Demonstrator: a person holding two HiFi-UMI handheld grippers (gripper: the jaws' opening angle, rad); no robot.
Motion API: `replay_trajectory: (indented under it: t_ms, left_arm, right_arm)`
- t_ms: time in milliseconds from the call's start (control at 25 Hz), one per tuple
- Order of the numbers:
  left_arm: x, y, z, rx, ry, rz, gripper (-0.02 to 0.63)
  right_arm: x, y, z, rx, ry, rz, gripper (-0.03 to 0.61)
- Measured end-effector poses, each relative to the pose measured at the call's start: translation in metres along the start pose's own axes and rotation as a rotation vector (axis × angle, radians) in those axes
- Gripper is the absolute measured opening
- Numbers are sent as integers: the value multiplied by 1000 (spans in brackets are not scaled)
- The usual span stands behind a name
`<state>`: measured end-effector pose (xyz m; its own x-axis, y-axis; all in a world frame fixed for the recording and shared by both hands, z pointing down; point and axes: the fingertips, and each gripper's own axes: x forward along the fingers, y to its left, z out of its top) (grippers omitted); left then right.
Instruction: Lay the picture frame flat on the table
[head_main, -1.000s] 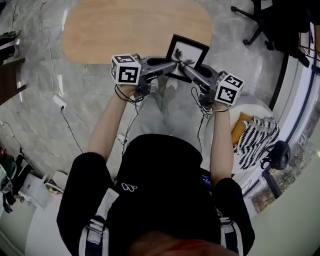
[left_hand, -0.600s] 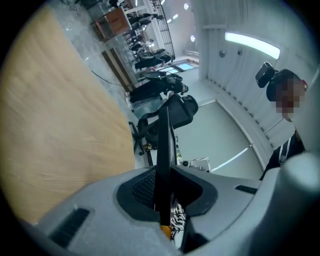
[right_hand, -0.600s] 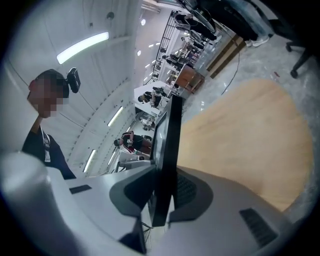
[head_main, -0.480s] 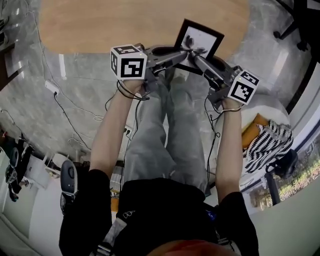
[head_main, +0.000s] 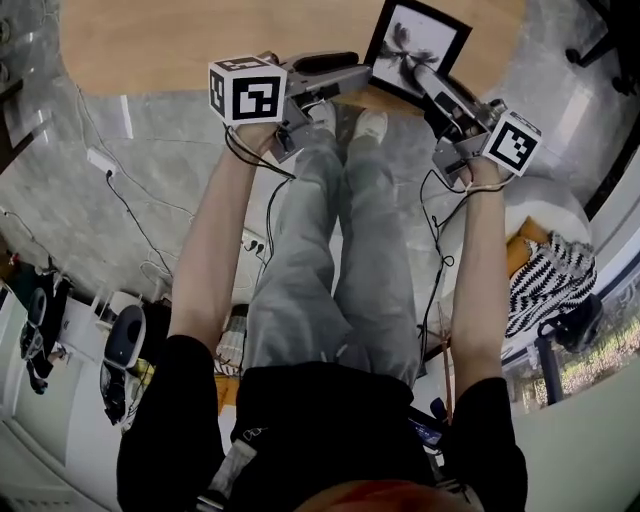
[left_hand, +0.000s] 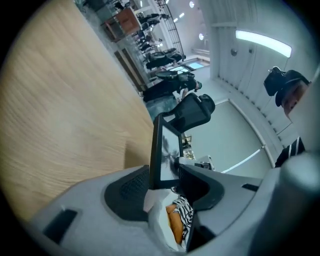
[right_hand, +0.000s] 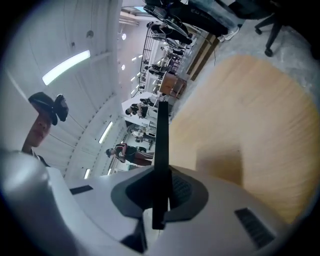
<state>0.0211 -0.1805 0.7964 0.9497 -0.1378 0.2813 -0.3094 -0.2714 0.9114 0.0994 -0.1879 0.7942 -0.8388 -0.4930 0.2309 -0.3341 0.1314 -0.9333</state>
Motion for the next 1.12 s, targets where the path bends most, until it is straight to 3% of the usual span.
replay_trajectory:
  t_ms: [160,280,440,520,640,800,920,1040,1120]
  left_arm:
    - [-20,10,3,-15,-41,30,170]
    - [-21,8,-4,-13,-50,27,165]
    - [-15,1,-16,11,-54,24,30]
    - [-15,-4,-20,2,-58,12,18]
    - [-18,-10,-23,-25,-72,-12,17]
    - [-20,-13,-25,-48,-97,-31,17]
    - [-22,-13,-25,-53,-118,-28,17]
    - [-24,-20,-19,-25,-144,-23,16]
    - [-23,-34,-12,17,-178,-35,11]
  right_arm:
    - [9,-28,11,-11,21,-113,35]
    - [17,-41,9,5,28,-142,35]
    - [21,-59,6,54,15,-214,35]
    - [18,-68,5,54,12,-297,37]
    - [15,-77,4,-47,46,-450,74]
    - [7,-92,5,-223,118,-672,180]
    - [0,-100,8,-315,146,-803,201]
    - [-12,-96,17,-372,91,-874,187]
    - [-22,-81,23,-377,7,-844,66]
